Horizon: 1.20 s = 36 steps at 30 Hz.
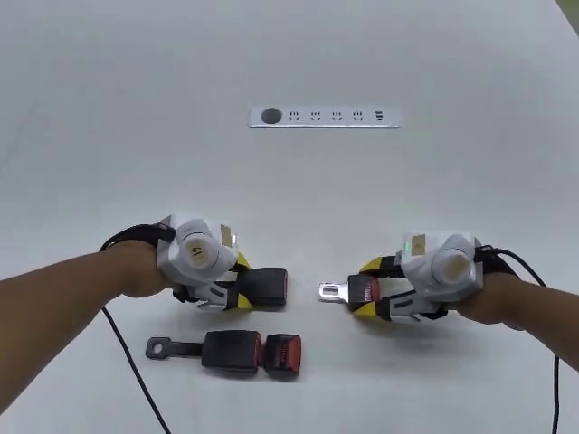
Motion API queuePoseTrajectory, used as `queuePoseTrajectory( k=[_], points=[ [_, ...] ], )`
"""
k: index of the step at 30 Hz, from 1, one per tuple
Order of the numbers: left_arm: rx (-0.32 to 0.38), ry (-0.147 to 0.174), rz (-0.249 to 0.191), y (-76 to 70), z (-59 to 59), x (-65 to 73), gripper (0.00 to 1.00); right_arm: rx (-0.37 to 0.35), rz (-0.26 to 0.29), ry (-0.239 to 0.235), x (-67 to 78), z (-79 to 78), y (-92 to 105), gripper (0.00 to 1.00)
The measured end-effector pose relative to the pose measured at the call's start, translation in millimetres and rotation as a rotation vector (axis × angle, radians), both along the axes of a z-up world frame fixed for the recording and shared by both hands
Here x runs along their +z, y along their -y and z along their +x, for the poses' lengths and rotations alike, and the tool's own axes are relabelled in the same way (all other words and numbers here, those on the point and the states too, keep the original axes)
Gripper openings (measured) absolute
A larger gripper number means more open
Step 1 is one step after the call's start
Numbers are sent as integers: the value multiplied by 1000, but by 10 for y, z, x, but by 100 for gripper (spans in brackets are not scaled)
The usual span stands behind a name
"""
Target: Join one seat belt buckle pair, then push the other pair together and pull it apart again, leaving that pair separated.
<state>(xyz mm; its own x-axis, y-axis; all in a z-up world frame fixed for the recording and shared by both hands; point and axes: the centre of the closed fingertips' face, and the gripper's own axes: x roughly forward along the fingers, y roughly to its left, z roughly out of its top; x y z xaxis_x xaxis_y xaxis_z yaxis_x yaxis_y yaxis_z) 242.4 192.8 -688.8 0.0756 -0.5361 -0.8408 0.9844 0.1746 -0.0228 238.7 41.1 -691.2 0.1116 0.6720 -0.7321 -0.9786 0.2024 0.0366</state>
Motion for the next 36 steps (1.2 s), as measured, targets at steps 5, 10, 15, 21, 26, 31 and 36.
queuePoseTrajectory(
  k=[5,10,15,21,26,31,36],
  points=[
    [0,0,1,11,-9,11,33,-5,-4,0,11,2,60,35],
    [1,0,-1,20,-19,29,33,-10,-6,-1,14,-6,135,35],
    [2,0,-3,27,-25,40,33,-20,-10,-5,12,1,223,35],
    [0,0,-6,4,-7,12,33,-24,-17,-12,5,-10,322,35],
    [-1,1,-6,5,-9,13,33,-33,-18,-14,4,-20,382,36],
    [1,1,-4,-5,1,-5,33,-44,-20,-11,-15,-17,452,36],
    [1,0,-4,-2,2,-4,33,-46,-22,-14,-12,-6,458,36]
  ],
)
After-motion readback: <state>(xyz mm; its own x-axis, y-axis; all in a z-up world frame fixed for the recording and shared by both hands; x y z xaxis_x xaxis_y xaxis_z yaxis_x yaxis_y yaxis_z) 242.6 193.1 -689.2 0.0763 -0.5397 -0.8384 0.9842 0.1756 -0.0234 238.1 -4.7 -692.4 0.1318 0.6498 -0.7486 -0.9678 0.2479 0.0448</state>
